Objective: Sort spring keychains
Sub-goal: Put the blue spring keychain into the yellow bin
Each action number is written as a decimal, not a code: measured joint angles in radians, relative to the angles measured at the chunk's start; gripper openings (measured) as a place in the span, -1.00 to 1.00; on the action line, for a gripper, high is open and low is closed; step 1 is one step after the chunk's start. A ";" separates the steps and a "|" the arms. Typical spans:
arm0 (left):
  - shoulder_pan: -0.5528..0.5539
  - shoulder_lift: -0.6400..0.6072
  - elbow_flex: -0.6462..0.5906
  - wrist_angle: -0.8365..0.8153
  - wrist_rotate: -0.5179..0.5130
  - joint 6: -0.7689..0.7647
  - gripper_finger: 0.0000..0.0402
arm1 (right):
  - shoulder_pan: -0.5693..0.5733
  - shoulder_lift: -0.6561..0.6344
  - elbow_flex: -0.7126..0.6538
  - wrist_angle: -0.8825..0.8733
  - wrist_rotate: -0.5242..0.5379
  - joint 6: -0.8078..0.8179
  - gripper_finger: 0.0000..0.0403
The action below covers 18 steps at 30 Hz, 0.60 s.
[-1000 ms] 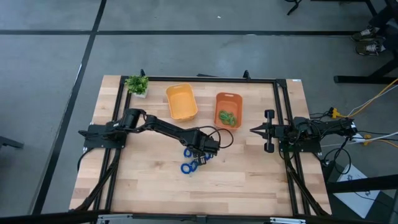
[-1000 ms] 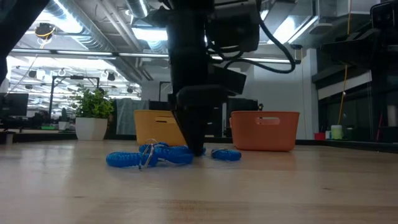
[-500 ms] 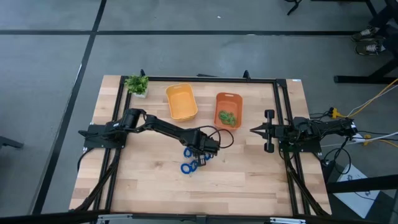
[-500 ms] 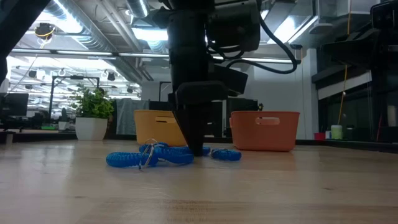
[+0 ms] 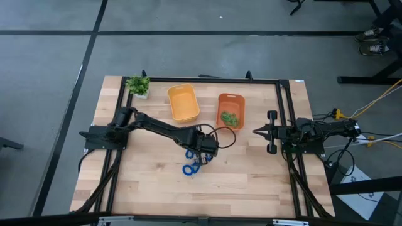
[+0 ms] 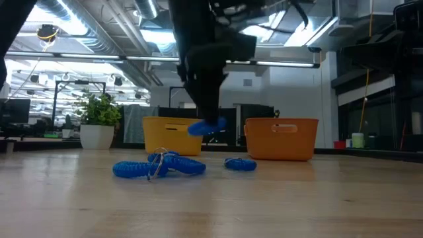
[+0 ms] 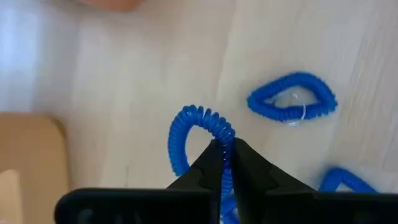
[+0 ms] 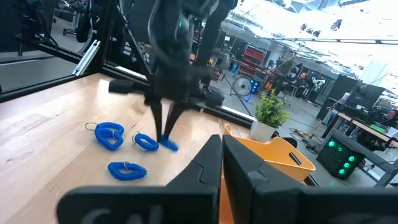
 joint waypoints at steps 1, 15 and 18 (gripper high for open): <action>-0.002 -0.013 -0.001 0.001 -0.017 -0.018 -0.93 | 0.000 0.000 0.000 0.000 0.000 0.000 -0.92; -0.108 -0.244 0.000 0.016 -0.513 -0.152 -0.93 | 0.000 0.000 0.000 0.000 0.000 0.000 -0.92; -0.129 -0.279 0.000 0.019 -0.604 -0.196 -0.93 | 0.000 0.000 0.000 0.000 0.000 0.000 -0.92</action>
